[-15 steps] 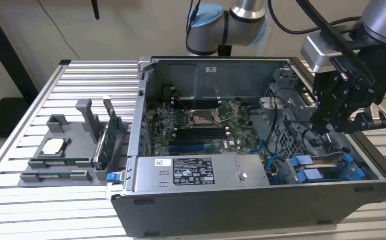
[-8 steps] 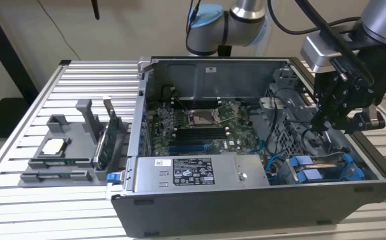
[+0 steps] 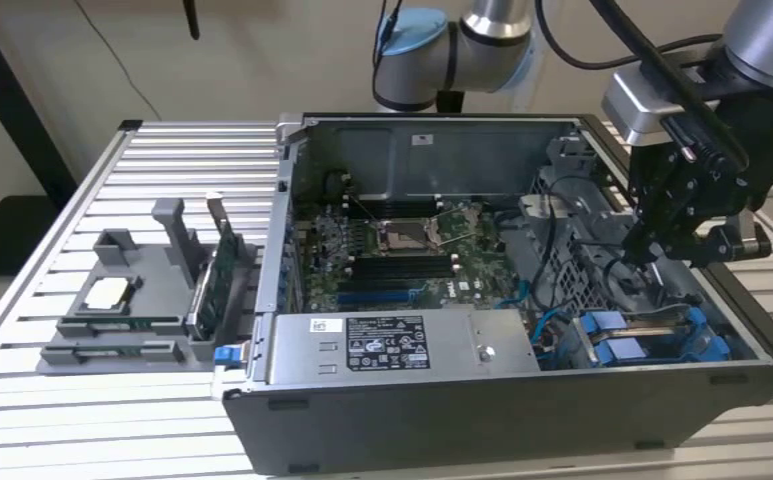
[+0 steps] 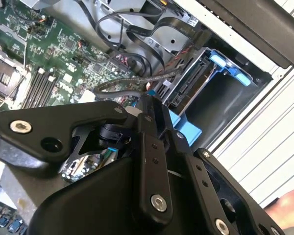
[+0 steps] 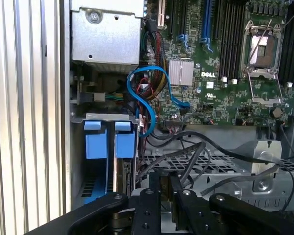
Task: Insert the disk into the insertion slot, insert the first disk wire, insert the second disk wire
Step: 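Insert the first disk wire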
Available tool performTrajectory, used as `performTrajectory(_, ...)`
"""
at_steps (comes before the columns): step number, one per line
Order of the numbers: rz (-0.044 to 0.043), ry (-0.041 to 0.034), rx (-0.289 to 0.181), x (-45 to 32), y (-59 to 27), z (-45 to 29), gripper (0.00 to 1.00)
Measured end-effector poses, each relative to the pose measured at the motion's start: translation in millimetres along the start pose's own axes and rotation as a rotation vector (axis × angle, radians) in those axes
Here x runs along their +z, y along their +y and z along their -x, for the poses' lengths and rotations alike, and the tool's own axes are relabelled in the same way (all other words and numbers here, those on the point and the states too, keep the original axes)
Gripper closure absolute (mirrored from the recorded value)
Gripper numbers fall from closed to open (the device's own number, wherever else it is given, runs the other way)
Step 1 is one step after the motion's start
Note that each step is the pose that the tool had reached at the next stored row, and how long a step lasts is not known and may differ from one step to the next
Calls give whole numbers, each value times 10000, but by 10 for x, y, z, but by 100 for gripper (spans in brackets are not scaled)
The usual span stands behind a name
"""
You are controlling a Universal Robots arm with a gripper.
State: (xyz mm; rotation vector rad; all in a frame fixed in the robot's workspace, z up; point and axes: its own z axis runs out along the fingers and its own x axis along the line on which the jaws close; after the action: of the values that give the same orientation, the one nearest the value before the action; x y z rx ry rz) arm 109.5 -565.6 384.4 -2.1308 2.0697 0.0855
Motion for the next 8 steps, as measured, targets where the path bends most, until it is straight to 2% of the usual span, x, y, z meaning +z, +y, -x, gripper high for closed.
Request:
performTrajectory(3,6,36,-3,-2,-1,0,81)
performTrajectory(8,6,37,-3,8,0,-5,81)
